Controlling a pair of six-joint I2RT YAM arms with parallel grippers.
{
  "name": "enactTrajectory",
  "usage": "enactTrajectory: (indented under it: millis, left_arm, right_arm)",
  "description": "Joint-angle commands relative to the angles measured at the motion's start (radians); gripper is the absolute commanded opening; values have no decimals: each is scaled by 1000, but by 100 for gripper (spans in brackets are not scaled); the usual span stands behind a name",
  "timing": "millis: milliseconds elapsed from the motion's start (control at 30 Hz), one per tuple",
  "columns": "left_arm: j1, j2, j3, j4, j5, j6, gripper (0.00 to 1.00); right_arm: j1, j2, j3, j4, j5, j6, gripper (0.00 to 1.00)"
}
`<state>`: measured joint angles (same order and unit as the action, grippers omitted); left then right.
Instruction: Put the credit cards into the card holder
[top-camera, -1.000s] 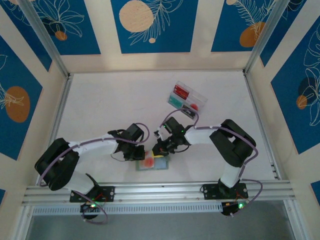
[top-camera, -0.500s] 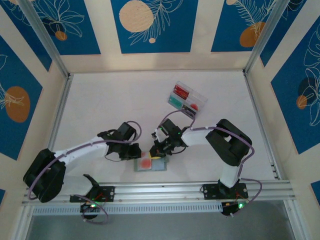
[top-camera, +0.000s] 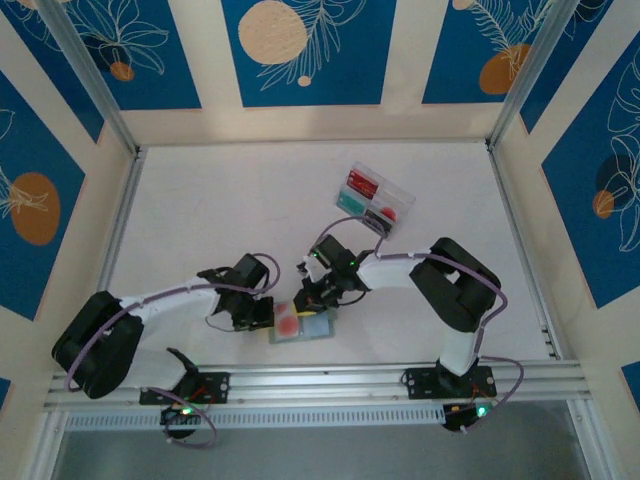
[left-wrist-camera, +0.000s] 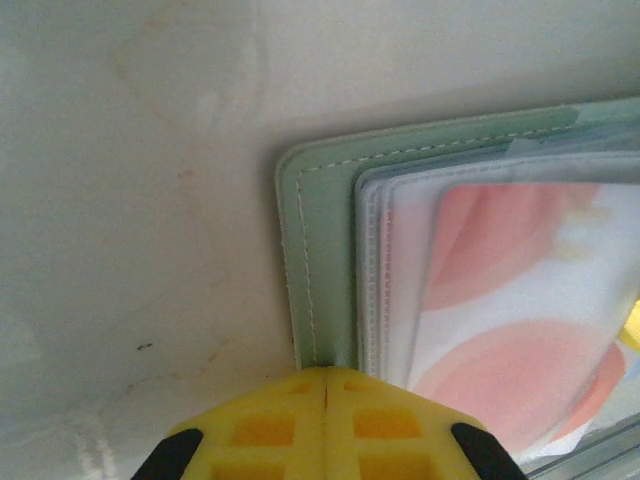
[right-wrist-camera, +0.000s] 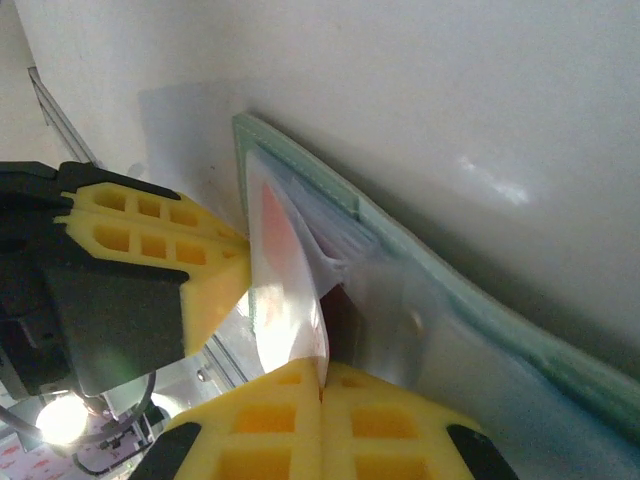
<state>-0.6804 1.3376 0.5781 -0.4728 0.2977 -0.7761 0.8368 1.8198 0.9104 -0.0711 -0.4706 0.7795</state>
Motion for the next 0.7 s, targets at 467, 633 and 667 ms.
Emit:
enactTrajectory:
  millis: [467, 633, 667]
  left_arm:
    - [-18, 26, -47, 69, -6, -29, 6]
    - [-18, 33, -57, 82, -6, -32, 6]
    - [-18, 34, -59, 86, -6, -34, 6]
  right_arm:
    - [42, -13, 118, -278, 198, -14, 29]
    - [49, -51, 158, -373, 245, -47, 47]
    - [51, -54, 170, -402, 257, -51, 49]
